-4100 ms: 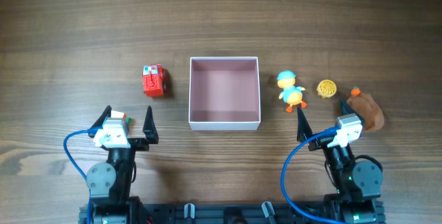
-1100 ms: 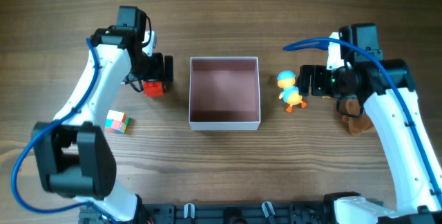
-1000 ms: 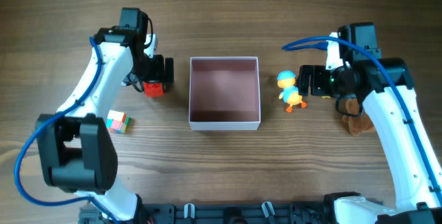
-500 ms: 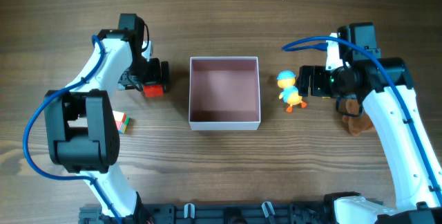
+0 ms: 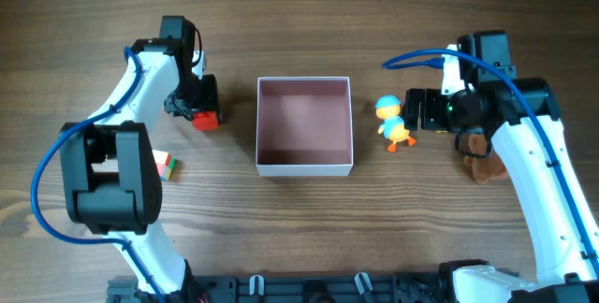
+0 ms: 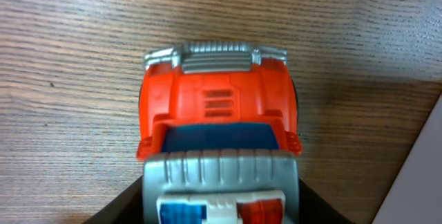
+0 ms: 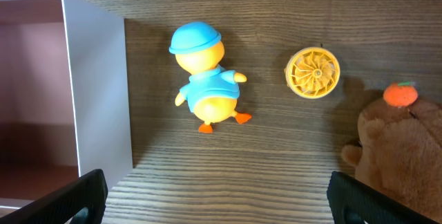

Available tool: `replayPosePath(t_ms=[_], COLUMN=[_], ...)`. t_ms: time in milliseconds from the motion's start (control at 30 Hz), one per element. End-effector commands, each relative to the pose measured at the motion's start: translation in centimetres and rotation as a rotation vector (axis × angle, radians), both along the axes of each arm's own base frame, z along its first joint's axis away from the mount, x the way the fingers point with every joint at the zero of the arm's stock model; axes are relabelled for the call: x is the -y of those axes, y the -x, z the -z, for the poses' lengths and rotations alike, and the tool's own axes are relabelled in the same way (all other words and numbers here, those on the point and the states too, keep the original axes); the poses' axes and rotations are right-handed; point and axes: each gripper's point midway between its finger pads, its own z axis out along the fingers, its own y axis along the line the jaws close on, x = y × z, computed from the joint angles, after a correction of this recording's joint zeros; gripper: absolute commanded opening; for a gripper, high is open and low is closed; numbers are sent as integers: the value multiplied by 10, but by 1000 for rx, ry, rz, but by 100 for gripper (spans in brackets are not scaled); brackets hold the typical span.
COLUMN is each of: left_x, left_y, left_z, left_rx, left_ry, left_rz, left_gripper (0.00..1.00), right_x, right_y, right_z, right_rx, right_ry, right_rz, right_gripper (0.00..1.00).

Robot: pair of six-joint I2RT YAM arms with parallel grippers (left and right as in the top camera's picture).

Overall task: Pack container
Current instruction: 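Reach the left gripper to the red fire truck and grasp it, then carry the red truck into the box and open the left gripper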

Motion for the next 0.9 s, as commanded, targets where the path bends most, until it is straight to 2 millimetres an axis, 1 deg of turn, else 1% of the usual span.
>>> replayPosePath(t_ms=[0,33,133,200,233,300,367,433,467,533,600,667,700,767,800,867], left_x=[-1,-1,-1,-1,-1,0,4,14,21,35,55,75,90,110,119,145], left_y=[-3,-3,-2,-2,-2,-3,-6,-10,-12,-13,-13,-8,-2,7,11,19], left_z=[-1,-1,-1,-2,-4,-11,-23,-51,-72,-106,-149,-177,-190,-199,-199,-192], left_rx=[9,7,3,4,10,27,57,107,143,206,302,378,415,431,428,406], left_ry=[-1,-1,-1,-2,-1,0,1,4,7,17,42,68,88,108,116,139], left_rz=[1,1,1,1,1,3,13,37,56,76,96,127,150,194,206,261], left_gripper=[37,37,28,9,4,4,4,4,4,4,4,4,4,4,4,4], right_x=[2,2,2,2,2,2,2,2,2,2,2,2,2,5,7,16], right_y=[-6,-6,-6,-6,-6,-6,-6,-6,-6,-6,-7,-8,-9,-10,-10,-11], right_z=[-7,-7,-7,-7,-7,-7,-7,-7,-7,-7,-7,-7,-8,-8,-8,-8], right_rx=[20,21,20,20,20,20,20,20,20,20,23,27,31,34,34,32], right_ry=[13,13,13,13,13,13,13,13,13,13,12,11,11,9,8,8], right_rz=[7,7,8,7,8,7,7,7,8,8,9,12,12,26,37,63], right_gripper=[100,100,100,100,100,100,100,100,100,100,100,100,100,100,100,100])
